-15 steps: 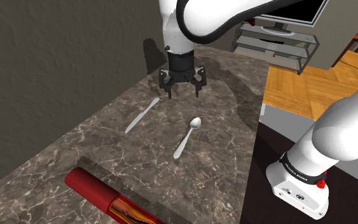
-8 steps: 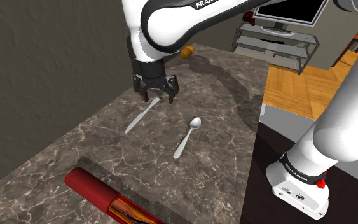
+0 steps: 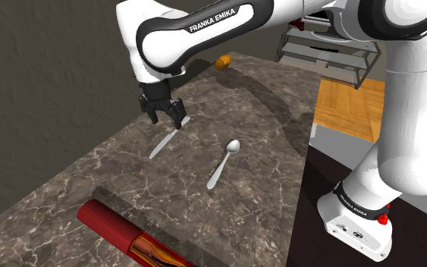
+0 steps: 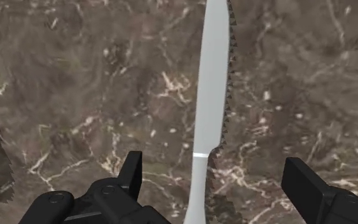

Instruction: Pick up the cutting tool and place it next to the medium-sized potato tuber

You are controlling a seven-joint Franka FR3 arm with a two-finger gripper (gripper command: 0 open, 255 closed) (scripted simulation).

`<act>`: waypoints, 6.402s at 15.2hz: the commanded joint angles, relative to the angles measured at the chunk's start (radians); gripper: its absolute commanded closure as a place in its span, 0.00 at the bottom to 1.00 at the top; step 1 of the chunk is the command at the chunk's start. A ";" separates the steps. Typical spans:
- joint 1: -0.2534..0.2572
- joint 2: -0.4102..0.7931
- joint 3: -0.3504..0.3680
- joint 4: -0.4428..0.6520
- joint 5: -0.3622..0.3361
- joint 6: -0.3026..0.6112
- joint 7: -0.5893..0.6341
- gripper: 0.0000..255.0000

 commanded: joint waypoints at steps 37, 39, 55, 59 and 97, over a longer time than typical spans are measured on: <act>-0.003 -0.036 0.009 0.038 0.020 -0.068 0.000 1.00; -0.003 -0.042 0.012 0.056 0.024 -0.092 -0.003 1.00; -0.063 -0.090 -0.001 0.154 0.046 -0.228 -0.099 1.00; -0.126 -0.102 -0.026 0.143 0.048 -0.225 -0.184 1.00; -0.377 0.146 -0.181 0.333 -0.042 -0.146 -0.590 1.00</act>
